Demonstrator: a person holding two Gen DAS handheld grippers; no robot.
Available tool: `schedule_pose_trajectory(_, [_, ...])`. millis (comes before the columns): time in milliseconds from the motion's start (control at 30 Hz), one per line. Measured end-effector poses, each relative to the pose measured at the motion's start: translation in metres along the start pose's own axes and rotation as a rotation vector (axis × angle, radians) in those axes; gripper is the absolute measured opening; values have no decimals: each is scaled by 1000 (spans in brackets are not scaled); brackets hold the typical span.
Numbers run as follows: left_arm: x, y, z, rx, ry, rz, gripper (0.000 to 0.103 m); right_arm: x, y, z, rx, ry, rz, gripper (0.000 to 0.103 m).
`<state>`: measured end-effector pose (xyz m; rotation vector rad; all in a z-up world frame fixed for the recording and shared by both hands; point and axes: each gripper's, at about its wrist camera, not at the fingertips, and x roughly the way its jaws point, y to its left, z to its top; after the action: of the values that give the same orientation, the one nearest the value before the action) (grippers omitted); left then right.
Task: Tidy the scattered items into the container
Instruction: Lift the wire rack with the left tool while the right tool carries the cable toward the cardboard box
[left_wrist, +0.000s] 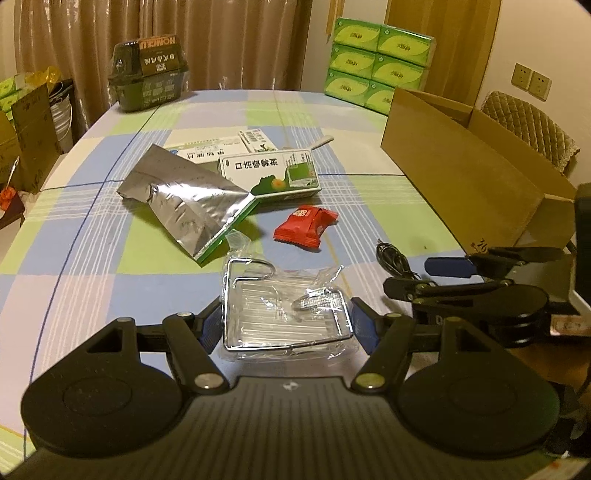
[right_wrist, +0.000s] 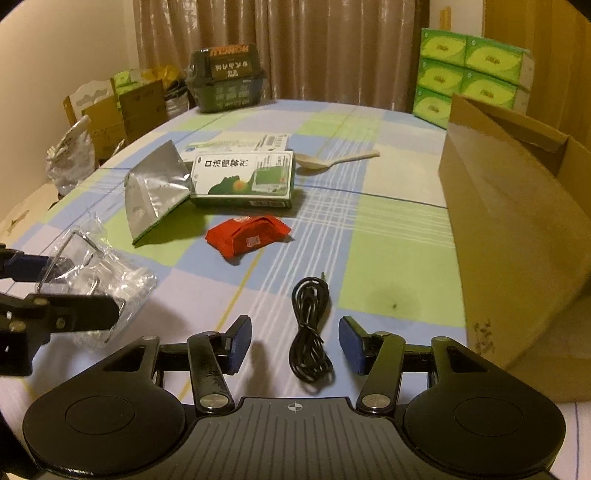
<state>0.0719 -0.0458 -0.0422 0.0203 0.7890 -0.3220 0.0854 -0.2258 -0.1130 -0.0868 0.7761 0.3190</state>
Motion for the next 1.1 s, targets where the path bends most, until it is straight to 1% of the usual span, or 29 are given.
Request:
schedule_pose_trajectory(100, [4,2,0,-6,6,1,66,9,0,3,-5,8,-2,49])
schedule_pose_trajectory(167, [6,4,1,-10,8,3,66,14,0,3,-13,15,-9,34])
schedule_pose_trajectory(200, [6,5,1,-11,8,4,66,14,0,3,-19,15,-16,20])
schedule_pose_trajectory(233, [6,6,1,-12,8,6,66,14,1,2,-25,12,-18,15])
schedule_pose_trajectory(367, [6,7,2,-15,7,11,66,9,2,1,-18,1,-30,13])
schedule_pose_trajectory(633, [-4,-2,9,3,-22,0,66,-28,-2,9,1,-81,-46,12])
schedule_pose_trajectory(900, [-19,-26,25,43,-70,-32,66,-69,-12,23,12,-174,-83,12])
schedule_pose_trajectory(1100, [-28,-48,44,75,-111,-64,66,-98,-24,37,25,-248,-118,12])
